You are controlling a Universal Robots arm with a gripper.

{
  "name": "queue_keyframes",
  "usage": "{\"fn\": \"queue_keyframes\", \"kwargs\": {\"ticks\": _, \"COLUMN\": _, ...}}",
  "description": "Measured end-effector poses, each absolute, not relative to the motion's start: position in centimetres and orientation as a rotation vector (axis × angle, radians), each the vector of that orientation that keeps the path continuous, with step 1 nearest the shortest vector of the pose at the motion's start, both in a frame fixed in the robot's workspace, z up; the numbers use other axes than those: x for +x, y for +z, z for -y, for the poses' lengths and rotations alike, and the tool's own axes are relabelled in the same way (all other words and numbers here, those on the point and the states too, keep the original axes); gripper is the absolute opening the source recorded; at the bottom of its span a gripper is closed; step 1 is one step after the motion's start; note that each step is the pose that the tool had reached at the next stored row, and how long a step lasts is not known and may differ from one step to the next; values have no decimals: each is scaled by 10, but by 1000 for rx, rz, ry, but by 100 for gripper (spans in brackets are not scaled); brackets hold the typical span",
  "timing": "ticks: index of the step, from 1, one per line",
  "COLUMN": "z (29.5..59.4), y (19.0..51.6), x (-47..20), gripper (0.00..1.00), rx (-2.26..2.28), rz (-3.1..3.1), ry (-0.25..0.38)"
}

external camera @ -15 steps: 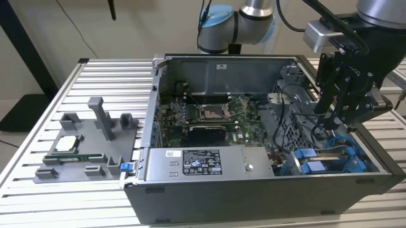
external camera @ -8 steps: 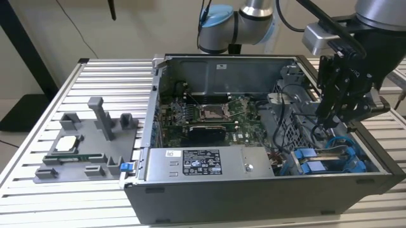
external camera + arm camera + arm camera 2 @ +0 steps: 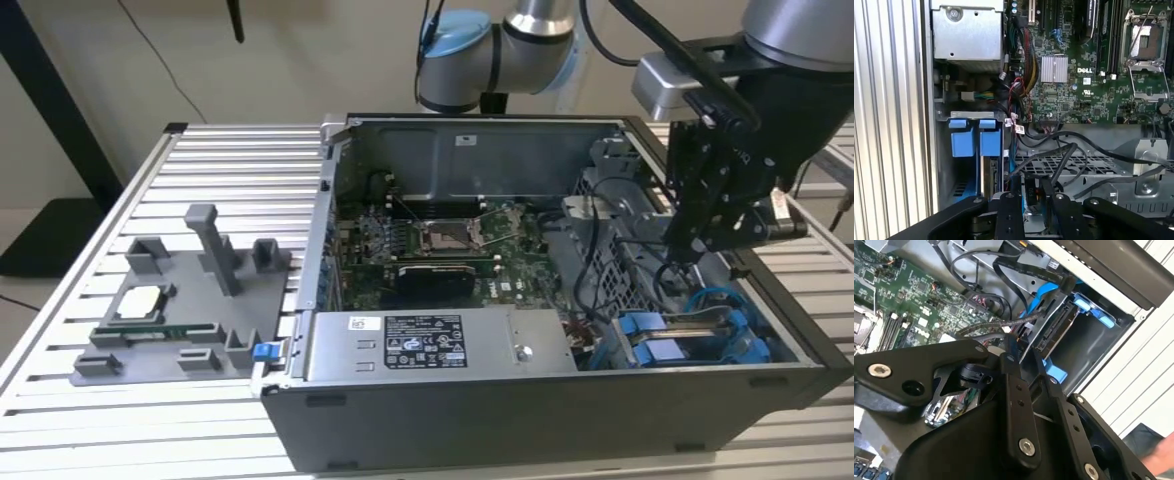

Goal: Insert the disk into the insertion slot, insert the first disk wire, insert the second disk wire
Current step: 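Insert the first disk wire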

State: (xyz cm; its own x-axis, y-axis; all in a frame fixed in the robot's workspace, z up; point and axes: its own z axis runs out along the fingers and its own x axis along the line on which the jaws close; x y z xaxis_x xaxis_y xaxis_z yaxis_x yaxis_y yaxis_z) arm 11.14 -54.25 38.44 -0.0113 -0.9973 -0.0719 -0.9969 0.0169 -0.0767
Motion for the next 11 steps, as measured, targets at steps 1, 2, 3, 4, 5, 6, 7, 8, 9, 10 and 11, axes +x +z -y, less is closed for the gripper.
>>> {"fn": "queue_keyframes", "kwargs": {"ticks": 1, "z": 542, "y": 384, "x": 111, "gripper": 0, "rx": -2129, "rz": -2159, "ry": -3}}
{"fn": "queue_keyframes", "kwargs": {"ticks": 2, "z": 542, "y": 384, "x": 111, "gripper": 0, "rx": -2126, "rz": -2157, "ry": 0}}
{"fn": "queue_keyframes", "kwargs": {"ticks": 3, "z": 542, "y": 384, "x": 111, "gripper": 0, "rx": -2125, "rz": -2156, "ry": 1}}
{"fn": "queue_keyframes", "kwargs": {"ticks": 4, "z": 542, "y": 384, "x": 111, "gripper": 0, "rx": -2125, "rz": -2156, "ry": 1}}
{"fn": "queue_keyframes", "kwargs": {"ticks": 5, "z": 542, "y": 384, "x": 111, "gripper": 0, "rx": -2125, "rz": -2156, "ry": 0}}
{"fn": "queue_keyframes", "kwargs": {"ticks": 6, "z": 542, "y": 384, "x": 111, "gripper": 0, "rx": -2125, "rz": -2156, "ry": 1}}
{"fn": "queue_keyframes", "kwargs": {"ticks": 7, "z": 542, "y": 384, "x": 111, "gripper": 0, "rx": -2125, "rz": -2156, "ry": 1}}
{"fn": "queue_keyframes", "kwargs": {"ticks": 8, "z": 542, "y": 384, "x": 111, "gripper": 0, "rx": -2125, "rz": -2156, "ry": 1}}
{"fn": "queue_keyframes", "kwargs": {"ticks": 9, "z": 542, "y": 384, "x": 111, "gripper": 0, "rx": -2125, "rz": -2156, "ry": 1}}
{"fn": "queue_keyframes", "kwargs": {"ticks": 10, "z": 542, "y": 384, "x": 111, "gripper": 0, "rx": -2125, "rz": -2156, "ry": 1}}
{"fn": "queue_keyframes", "kwargs": {"ticks": 11, "z": 542, "y": 384, "x": 111, "gripper": 0, "rx": -2125, "rz": -2156, "ry": 1}}
